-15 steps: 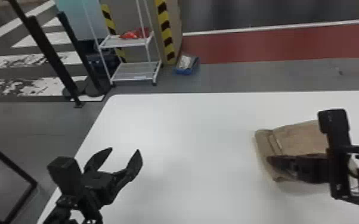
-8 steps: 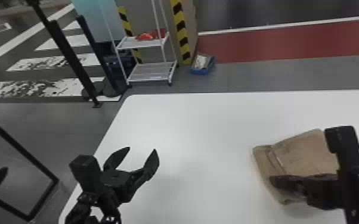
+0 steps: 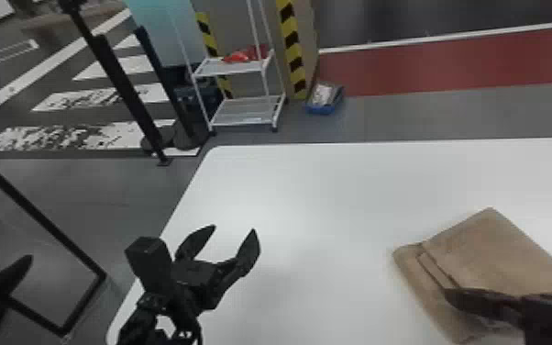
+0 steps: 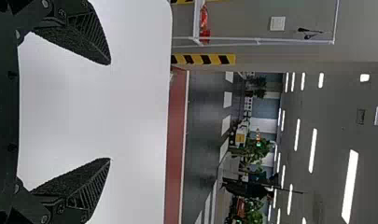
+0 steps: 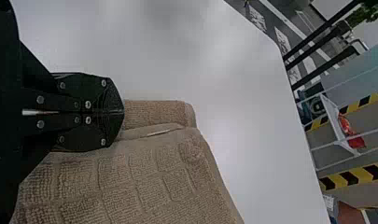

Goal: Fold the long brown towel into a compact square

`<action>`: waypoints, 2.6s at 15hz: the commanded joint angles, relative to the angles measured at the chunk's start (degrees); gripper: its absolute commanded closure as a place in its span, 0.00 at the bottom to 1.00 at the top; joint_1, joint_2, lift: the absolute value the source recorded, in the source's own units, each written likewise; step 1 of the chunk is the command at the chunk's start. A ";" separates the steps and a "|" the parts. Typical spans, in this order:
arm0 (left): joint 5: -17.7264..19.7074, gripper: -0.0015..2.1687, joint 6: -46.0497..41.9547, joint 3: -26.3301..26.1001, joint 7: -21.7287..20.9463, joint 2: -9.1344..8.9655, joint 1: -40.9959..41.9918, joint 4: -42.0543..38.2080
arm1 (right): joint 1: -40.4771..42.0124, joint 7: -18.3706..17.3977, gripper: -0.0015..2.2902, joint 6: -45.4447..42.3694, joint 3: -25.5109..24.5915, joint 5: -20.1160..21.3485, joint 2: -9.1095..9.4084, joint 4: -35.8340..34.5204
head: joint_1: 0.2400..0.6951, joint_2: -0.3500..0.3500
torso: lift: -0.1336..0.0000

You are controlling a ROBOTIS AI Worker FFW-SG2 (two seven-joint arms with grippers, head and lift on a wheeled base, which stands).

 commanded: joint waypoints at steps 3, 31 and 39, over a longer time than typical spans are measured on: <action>0.02 0.08 0.18 -0.13 0.09 -0.24 -0.07 -0.81 | 1.58 4.48 0.99 8.03 -7.88 -1.38 0.05 -8.77 | 1.00 0.93 | 0.07; 1.43 0.08 -5.10 -1.01 1.40 -0.24 -3.59 5.87 | -25.06 -1.94 0.99 7.15 -3.40 21.30 0.05 25.69 | 1.00 0.68 | 0.07; 1.69 0.08 -5.62 0.13 1.14 -0.24 -3.67 6.66 | -29.19 -5.46 0.99 -3.75 -3.40 20.42 0.05 33.07 | 1.00 0.68 | 0.07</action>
